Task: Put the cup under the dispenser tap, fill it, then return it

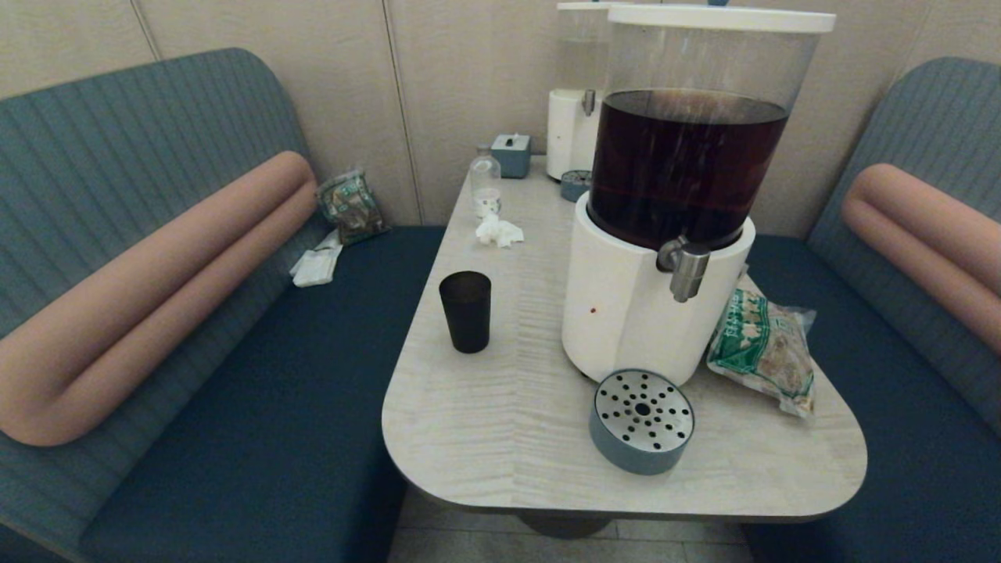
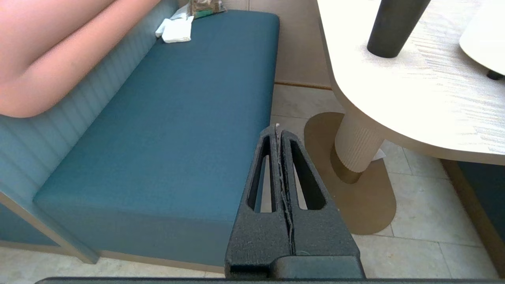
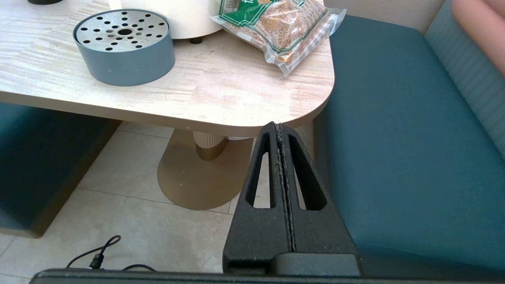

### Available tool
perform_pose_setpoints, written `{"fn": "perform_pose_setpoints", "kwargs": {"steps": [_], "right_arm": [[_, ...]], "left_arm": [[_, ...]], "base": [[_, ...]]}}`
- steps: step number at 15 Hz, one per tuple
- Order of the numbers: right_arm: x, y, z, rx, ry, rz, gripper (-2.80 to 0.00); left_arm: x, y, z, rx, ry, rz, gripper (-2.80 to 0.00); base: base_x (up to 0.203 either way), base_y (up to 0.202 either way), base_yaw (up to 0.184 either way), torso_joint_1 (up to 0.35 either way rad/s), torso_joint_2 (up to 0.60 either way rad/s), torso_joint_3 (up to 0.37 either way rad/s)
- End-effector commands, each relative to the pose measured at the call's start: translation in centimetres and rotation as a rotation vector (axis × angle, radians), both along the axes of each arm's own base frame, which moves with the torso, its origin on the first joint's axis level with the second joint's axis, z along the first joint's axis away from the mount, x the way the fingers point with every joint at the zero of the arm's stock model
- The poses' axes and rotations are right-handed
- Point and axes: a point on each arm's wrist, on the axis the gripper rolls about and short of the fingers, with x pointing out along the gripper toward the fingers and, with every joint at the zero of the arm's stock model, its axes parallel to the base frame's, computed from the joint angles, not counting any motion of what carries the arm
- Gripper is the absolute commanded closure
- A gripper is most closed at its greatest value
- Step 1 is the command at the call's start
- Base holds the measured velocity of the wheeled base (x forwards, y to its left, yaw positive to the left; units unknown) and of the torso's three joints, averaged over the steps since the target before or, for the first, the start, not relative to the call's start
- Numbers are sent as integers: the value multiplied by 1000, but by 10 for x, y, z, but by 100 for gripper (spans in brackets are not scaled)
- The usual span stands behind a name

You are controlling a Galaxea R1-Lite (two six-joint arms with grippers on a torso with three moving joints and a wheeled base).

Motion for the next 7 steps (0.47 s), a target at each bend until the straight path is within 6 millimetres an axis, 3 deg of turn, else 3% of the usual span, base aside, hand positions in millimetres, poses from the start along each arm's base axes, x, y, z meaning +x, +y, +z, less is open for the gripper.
{"fn": "perform_pose_setpoints", "kwargs": {"steps": [1, 7], "right_arm": [[0, 0, 0, -5, 2, -2, 0], [0, 0, 0, 10, 1, -1, 0]], "left_arm": [[0, 0, 0, -1, 1, 0, 0], [0, 0, 0, 0, 1, 0, 0]], "base": [[0, 0, 0, 0, 0, 0], [0, 0, 0, 0, 0, 0]]}}
